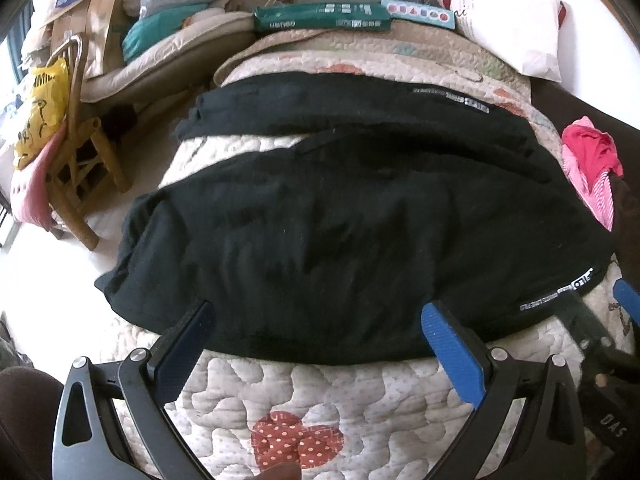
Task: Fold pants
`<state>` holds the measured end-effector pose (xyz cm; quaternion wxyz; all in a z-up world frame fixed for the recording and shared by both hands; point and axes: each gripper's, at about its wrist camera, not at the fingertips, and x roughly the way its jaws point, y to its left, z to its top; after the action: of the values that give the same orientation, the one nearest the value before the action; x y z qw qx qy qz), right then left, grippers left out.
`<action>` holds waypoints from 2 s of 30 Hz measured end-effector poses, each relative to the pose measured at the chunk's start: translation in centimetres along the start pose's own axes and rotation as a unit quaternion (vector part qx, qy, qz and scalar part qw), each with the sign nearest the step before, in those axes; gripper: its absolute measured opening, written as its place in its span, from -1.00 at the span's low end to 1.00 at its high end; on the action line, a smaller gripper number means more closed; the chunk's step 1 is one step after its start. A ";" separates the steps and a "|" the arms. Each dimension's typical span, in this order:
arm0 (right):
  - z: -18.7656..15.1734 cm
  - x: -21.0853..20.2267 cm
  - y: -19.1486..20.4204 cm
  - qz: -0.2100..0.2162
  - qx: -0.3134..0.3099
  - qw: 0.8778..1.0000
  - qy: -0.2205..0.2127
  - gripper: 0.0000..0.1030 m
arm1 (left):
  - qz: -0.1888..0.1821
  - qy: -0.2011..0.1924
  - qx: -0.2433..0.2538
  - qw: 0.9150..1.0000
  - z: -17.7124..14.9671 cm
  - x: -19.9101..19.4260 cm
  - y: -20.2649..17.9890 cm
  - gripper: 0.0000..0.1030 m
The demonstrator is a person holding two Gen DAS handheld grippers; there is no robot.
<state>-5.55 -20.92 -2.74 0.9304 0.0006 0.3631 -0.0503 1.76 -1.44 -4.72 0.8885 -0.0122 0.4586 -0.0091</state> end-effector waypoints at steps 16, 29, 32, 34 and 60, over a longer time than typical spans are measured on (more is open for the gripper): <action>2.4 -1.5 -0.6 0.004 0.010 1.000 -0.013 1.00 | 0.004 0.034 0.005 0.999 -1.2 1.2 0.1 1.00; 13.3 -2.9 -1.0 0.171 -0.024 0.985 -0.004 1.00 | -0.023 -0.057 0.055 0.997 7.7 -5.5 2.8 0.68; 15.1 -0.2 -1.1 0.169 -0.047 0.984 0.037 1.00 | -0.034 -0.037 0.030 0.998 11.7 -3.7 6.1 0.68; 16.3 1.7 -1.4 0.169 -0.065 0.982 0.050 0.99 | -0.047 -0.024 0.011 0.999 13.2 -2.2 7.9 0.68; 25.0 28.7 -1.0 0.190 -0.141 0.957 0.167 0.63 | -0.089 0.055 -0.028 0.994 27.0 22.2 17.0 0.68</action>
<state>32.27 -25.50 -3.69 0.8395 -0.0528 0.5100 0.1798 36.73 15.26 -7.64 0.8571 -0.0768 0.5038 -0.0760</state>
